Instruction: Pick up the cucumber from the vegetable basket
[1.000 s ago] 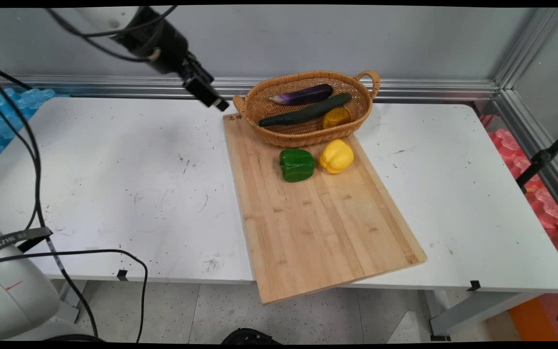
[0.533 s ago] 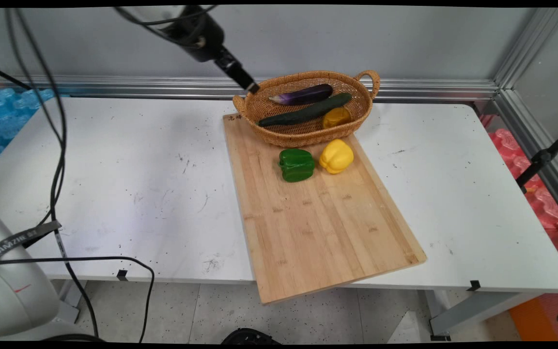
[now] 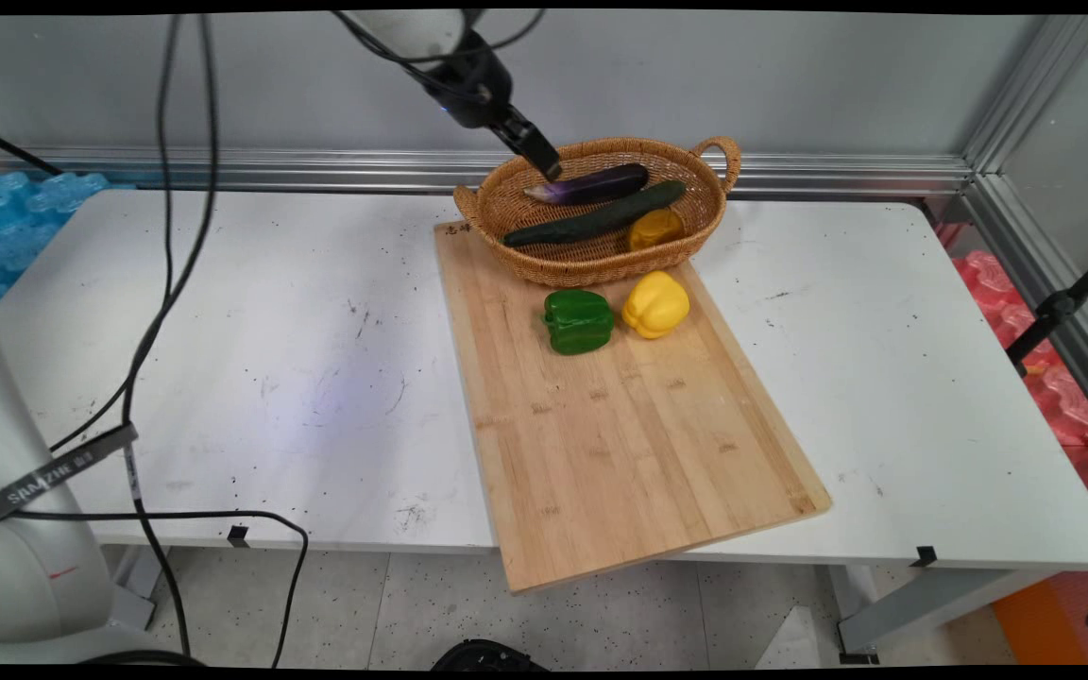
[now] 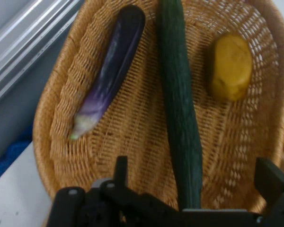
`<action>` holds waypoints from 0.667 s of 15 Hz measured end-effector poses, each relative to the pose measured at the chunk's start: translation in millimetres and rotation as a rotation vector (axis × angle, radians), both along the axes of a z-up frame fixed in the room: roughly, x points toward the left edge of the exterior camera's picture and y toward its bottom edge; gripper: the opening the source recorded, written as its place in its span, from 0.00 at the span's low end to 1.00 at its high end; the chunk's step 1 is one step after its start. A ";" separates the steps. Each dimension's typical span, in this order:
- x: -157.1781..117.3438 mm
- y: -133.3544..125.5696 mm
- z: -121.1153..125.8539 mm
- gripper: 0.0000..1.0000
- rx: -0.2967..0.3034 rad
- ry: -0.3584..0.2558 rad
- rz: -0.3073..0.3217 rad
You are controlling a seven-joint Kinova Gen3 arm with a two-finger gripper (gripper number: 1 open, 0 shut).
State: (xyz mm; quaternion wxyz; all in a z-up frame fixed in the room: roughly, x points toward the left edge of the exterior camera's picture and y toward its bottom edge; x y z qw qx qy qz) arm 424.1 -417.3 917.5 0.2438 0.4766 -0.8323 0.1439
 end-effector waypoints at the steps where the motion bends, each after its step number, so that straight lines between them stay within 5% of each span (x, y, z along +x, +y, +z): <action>1: -5.0 -8.6 -6.4 1.00 0.005 0.000 0.005; 10: -48.2 -73.2 -71.9 1.00 0.077 -0.020 0.024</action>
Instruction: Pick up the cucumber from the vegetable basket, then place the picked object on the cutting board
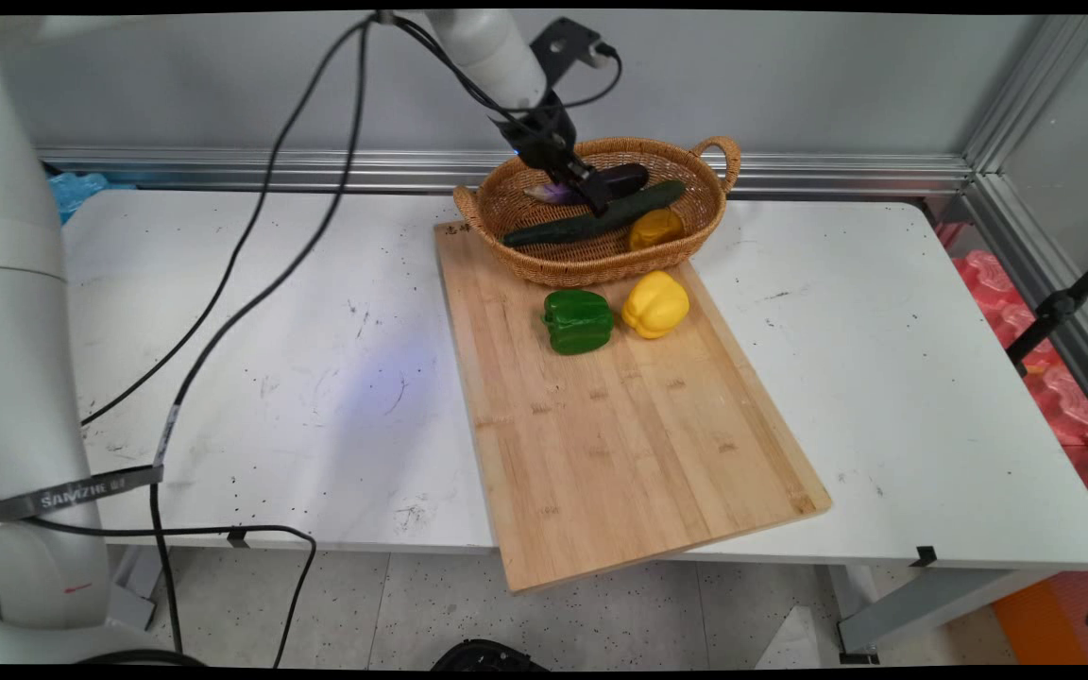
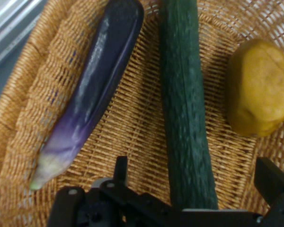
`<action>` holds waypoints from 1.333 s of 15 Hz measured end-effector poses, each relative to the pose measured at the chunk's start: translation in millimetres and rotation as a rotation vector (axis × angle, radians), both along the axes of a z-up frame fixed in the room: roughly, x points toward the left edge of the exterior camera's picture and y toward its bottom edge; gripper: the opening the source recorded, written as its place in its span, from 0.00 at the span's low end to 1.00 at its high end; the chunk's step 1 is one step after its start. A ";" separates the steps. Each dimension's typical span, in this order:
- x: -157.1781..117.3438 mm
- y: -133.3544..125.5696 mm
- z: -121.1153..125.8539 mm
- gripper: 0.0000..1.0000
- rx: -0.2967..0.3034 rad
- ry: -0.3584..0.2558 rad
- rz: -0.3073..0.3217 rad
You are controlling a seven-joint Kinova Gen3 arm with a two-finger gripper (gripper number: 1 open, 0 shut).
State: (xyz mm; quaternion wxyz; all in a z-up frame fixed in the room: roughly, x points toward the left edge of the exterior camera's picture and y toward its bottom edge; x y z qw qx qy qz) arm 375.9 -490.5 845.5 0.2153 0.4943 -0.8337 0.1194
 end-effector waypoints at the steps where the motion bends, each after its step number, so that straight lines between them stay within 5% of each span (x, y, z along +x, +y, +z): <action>1: -2.9 -4.6 -6.1 1.00 0.008 -0.004 0.002; 6: -15.0 -23.0 -33.1 1.00 0.045 -0.024 0.002; 7: -16.9 -26.0 -37.3 0.00 0.050 -0.028 0.001; 13: -20.2 -32.7 -39.5 0.00 0.047 -0.046 -0.028; 20: -10.6 -13.0 2.8 0.00 0.007 -0.088 -0.095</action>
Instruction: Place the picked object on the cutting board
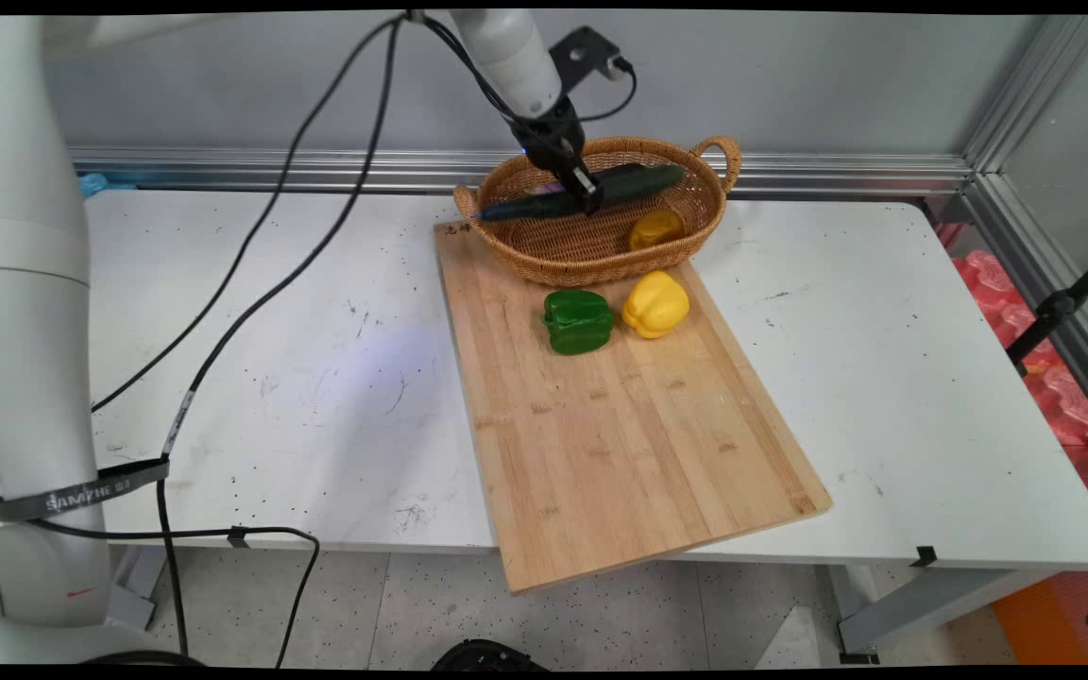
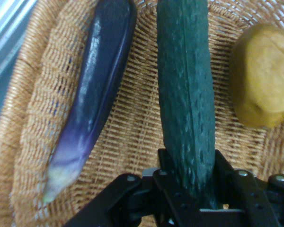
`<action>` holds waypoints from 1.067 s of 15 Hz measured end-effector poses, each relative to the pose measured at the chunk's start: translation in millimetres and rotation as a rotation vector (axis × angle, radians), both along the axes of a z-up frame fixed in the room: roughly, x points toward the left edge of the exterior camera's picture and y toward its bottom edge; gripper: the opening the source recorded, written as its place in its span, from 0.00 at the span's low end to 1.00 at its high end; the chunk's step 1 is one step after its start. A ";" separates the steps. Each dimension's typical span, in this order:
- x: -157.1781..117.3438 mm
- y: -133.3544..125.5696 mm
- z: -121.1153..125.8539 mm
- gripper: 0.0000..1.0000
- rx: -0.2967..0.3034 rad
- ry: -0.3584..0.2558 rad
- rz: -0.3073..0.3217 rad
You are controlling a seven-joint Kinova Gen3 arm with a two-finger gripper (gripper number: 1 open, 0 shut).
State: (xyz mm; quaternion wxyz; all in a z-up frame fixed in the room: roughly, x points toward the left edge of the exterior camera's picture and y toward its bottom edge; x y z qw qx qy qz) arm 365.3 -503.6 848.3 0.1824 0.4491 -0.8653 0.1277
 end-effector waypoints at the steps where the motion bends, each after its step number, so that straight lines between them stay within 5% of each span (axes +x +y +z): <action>1: 2.3 5.9 10.4 0.00 -0.007 -0.006 -0.007; 8: 5.9 55.5 77.6 0.00 -0.033 -0.019 -0.093; 16: -12.5 131.8 122.8 0.00 -0.025 0.006 -0.362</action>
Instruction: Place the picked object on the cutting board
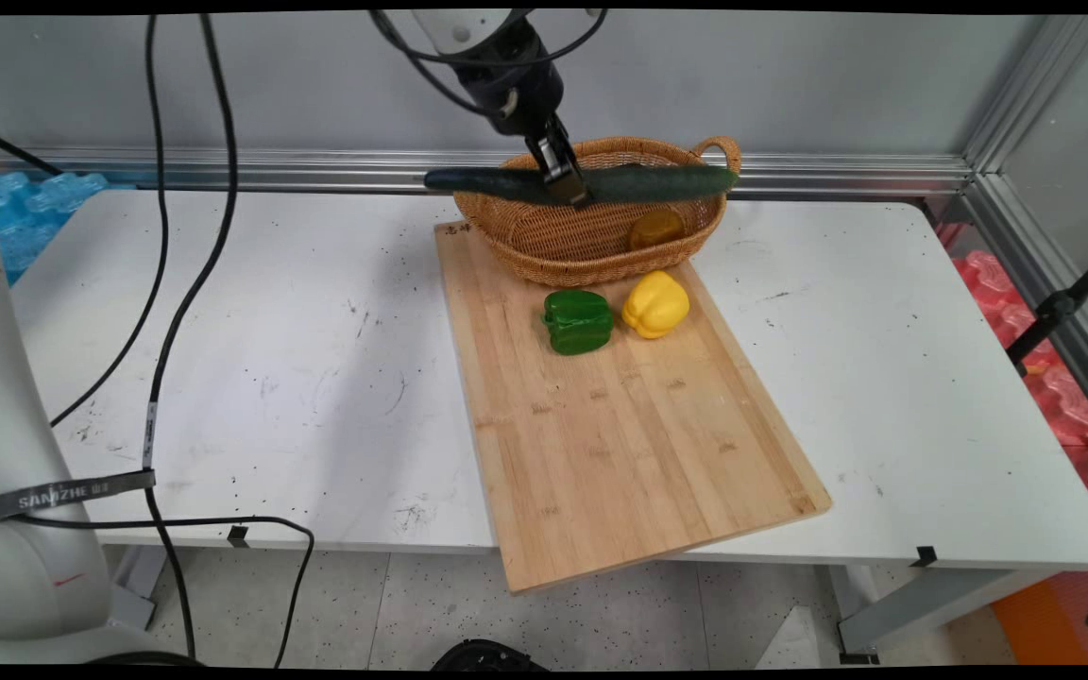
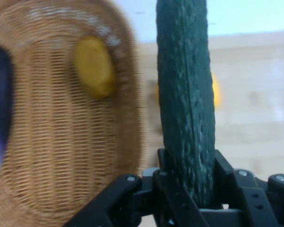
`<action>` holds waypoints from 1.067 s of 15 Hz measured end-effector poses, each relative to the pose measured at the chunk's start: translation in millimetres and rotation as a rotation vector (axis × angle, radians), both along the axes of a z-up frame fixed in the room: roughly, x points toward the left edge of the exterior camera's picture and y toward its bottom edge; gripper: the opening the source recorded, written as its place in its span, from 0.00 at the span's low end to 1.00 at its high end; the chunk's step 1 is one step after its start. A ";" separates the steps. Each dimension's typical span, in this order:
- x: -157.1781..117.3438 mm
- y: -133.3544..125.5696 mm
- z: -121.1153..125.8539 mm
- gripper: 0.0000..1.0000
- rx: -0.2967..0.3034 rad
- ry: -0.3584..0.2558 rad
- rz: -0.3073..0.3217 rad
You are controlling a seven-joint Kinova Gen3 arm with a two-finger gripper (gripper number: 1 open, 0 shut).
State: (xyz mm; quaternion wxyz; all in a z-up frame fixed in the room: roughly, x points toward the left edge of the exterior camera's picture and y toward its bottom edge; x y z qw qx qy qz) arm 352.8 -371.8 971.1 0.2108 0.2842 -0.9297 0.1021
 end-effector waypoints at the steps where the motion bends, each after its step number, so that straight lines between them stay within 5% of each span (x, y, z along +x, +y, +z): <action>1: -3.2 8.2 1.3 0.00 0.005 0.005 -0.028; 8: -29.1 54.0 -14.3 0.00 0.037 0.028 -0.192; 16: -64.1 80.2 -61.5 0.00 0.086 0.049 -0.269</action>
